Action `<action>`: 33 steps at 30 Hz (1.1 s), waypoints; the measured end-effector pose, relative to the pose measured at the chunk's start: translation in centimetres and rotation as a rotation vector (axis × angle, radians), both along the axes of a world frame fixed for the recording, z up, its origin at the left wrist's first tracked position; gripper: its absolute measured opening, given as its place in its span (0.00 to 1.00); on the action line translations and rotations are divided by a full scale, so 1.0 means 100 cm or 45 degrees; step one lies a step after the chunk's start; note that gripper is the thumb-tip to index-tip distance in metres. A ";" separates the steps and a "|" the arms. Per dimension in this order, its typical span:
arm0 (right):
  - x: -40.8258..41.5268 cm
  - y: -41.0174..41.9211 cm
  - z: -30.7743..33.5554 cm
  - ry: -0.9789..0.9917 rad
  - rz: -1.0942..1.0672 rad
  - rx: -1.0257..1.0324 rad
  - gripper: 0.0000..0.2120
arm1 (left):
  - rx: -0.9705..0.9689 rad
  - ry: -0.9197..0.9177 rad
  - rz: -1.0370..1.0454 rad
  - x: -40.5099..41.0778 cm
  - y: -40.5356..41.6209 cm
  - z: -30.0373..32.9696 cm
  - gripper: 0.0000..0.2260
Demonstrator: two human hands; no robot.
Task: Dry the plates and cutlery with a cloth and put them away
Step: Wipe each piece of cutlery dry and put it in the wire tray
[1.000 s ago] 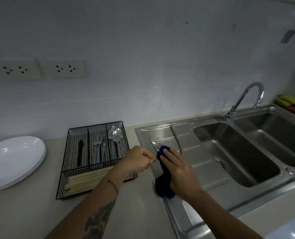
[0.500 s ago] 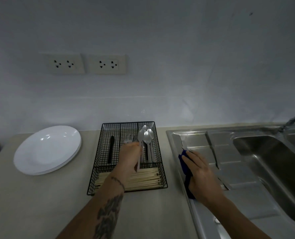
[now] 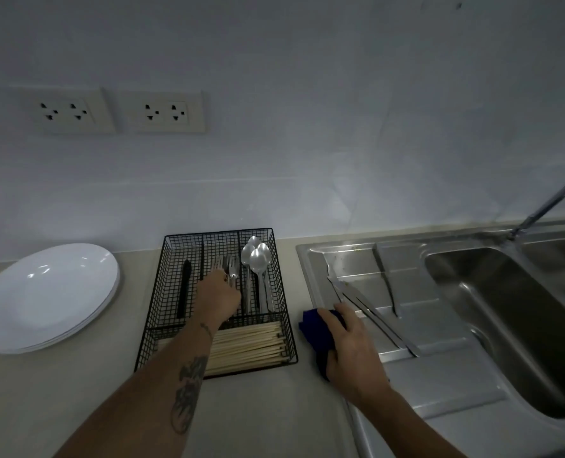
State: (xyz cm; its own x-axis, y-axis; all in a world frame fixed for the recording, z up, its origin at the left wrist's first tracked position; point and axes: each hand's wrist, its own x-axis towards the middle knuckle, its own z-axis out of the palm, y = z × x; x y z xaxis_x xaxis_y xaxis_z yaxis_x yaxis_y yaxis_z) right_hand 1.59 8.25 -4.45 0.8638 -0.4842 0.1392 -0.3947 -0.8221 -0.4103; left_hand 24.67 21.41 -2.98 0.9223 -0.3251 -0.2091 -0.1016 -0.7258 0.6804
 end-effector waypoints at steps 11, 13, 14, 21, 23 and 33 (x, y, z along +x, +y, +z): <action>-0.038 -0.022 0.009 0.442 -0.009 -0.228 0.33 | -0.045 -0.391 -0.253 -0.060 -0.014 0.011 0.13; -0.056 -0.038 0.020 0.510 -0.080 -0.254 0.31 | -0.057 -0.462 -0.340 -0.076 -0.022 0.009 0.18; -0.067 -0.046 0.025 0.537 -0.117 -0.262 0.30 | -0.077 -0.480 -0.386 -0.085 -0.026 0.006 0.19; -0.117 -0.074 0.018 0.695 -0.353 -0.202 0.29 | -0.071 -0.383 -0.723 -0.144 -0.070 -0.013 0.18; -0.126 -0.073 0.007 0.643 -0.340 -0.090 0.33 | -0.022 -0.336 -0.767 -0.156 -0.086 -0.017 0.15; -0.135 -0.093 -0.012 0.532 -0.180 0.007 0.38 | 0.235 -0.310 -0.514 -0.196 -0.158 -0.035 0.07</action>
State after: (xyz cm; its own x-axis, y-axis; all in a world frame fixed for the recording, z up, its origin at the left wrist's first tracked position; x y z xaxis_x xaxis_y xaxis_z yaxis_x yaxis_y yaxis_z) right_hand -11.91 -1.09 -5.61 0.7706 -0.6015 -0.2107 -0.6361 -0.7464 -0.1957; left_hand 5.07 5.64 -6.43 0.7596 -0.6440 -0.0910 -0.5390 -0.7017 0.4658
